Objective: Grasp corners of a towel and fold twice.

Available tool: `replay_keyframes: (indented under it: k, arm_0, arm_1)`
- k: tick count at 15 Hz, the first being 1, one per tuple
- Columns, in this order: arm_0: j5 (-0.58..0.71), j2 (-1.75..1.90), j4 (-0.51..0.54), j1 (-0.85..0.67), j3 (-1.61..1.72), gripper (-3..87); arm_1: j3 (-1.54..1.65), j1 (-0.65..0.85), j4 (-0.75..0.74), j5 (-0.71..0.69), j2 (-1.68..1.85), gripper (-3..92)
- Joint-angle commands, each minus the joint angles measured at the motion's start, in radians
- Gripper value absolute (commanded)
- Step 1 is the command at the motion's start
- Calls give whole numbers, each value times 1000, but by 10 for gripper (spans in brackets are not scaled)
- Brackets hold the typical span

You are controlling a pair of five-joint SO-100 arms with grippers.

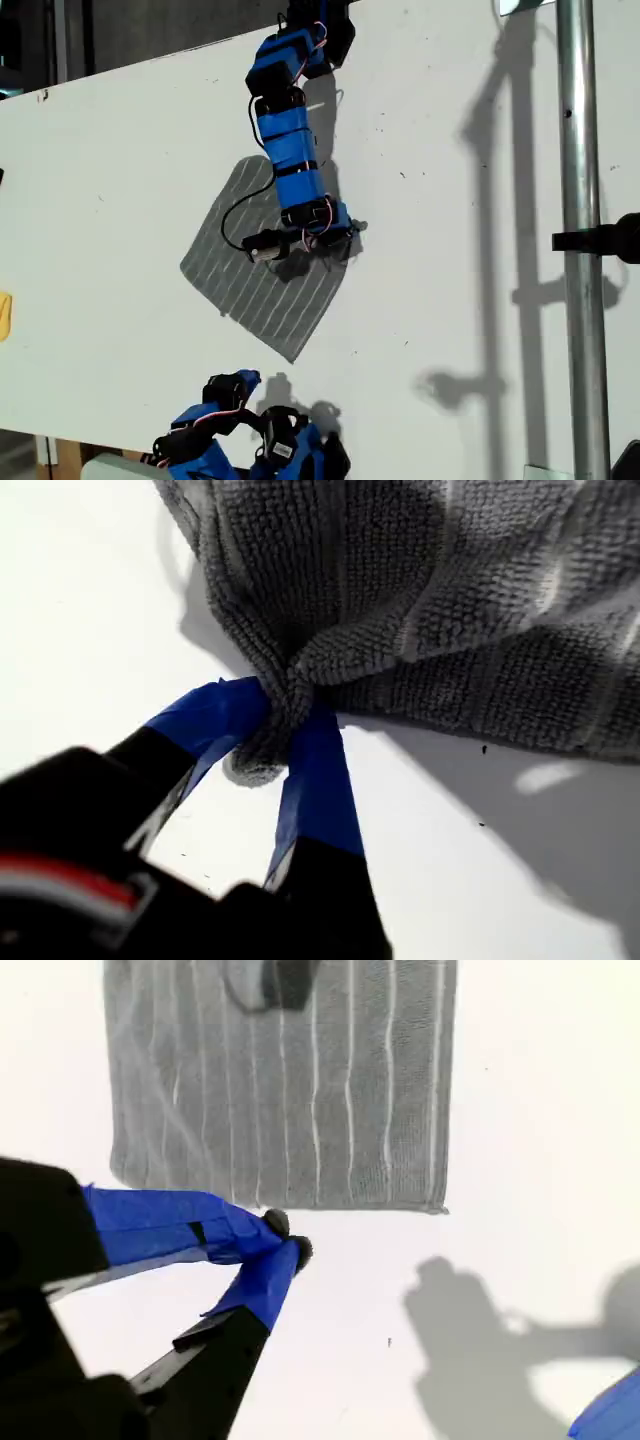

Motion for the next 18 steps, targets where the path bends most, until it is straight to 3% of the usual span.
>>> replay_keyframes:
  k: [1, 3, 7, 14, 18]
  arm_0:
    - [41, 2, 8, 31, -89, 295]
    - [84, -8, 3, 34, -75, 365]
    - [114, -15, -51, 38, 6, 358]
    - [29, -67, -499, 35, 491, 338]
    - [60, -256, -598, -51, 515, 331]
  arm_1:
    - [-9, 6, -9, 3, 25, -3]
    - [-8, 2, -14, 5, 25, -3]
    - [-8, -8, -25, 9, 28, -3]
    - [-6, -17, -25, 9, 52, -3]
    - [-2, -23, -25, 9, 66, -3]
